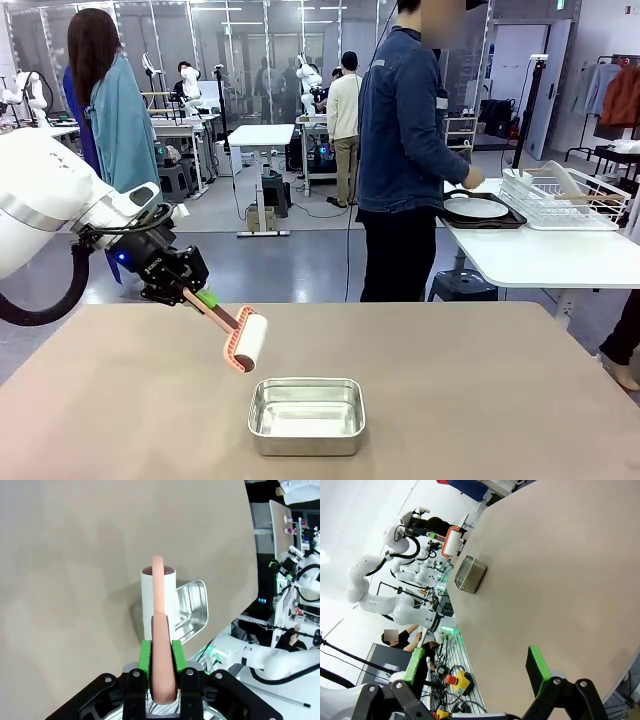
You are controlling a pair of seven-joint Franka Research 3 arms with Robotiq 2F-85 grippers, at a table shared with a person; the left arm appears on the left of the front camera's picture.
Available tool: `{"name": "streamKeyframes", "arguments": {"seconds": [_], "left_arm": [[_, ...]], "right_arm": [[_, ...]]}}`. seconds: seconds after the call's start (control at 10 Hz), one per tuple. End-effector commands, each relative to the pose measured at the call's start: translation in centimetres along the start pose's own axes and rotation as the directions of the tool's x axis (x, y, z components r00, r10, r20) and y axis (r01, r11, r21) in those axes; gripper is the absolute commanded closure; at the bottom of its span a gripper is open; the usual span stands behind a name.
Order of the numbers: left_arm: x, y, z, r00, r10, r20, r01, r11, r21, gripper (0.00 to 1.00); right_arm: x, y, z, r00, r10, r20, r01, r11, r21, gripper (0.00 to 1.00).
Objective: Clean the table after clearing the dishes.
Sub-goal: When the right (or left) Handle tray is removed, use the right hand (or left hand) to clean the right (or left) side of the table with the Lint Roller.
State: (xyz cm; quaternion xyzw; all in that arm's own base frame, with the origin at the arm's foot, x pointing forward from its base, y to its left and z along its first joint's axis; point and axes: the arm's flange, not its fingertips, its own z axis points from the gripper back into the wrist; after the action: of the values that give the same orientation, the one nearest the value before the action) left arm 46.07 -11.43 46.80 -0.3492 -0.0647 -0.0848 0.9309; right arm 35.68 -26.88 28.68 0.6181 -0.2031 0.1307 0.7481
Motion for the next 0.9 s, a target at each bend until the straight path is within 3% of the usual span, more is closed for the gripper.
{"name": "streamKeyframes", "arguments": {"seconds": [0.0,0.1,0.4,0.8], "left_arm": [[0.0,0.0,0.0,1.000,0.000,0.000,0.000,1.000,0.000,0.79],[1.0,0.9,-0.4,0.999,0.027,0.040,-0.026,1.000,-0.014,0.79],[2.4,4.7,-2.3,0.997,0.069,0.021,-0.067,0.995,-0.071,0.79],[2.8,9.3,-4.3,0.991,0.118,0.065,-0.109,0.986,-0.130,0.79]], "right_arm": [[0.0,0.4,-0.1,1.000,-0.002,-0.012,0.002,1.000,-0.013,0.00],[0.0,0.4,-0.1,1.000,-0.002,-0.012,0.002,1.000,-0.013,0.00],[0.0,0.4,-0.1,1.000,-0.002,-0.012,0.002,1.000,-0.013,0.00],[0.0,0.4,-0.1,1.000,-0.002,-0.012,0.002,1.000,-0.013,0.00]]}}
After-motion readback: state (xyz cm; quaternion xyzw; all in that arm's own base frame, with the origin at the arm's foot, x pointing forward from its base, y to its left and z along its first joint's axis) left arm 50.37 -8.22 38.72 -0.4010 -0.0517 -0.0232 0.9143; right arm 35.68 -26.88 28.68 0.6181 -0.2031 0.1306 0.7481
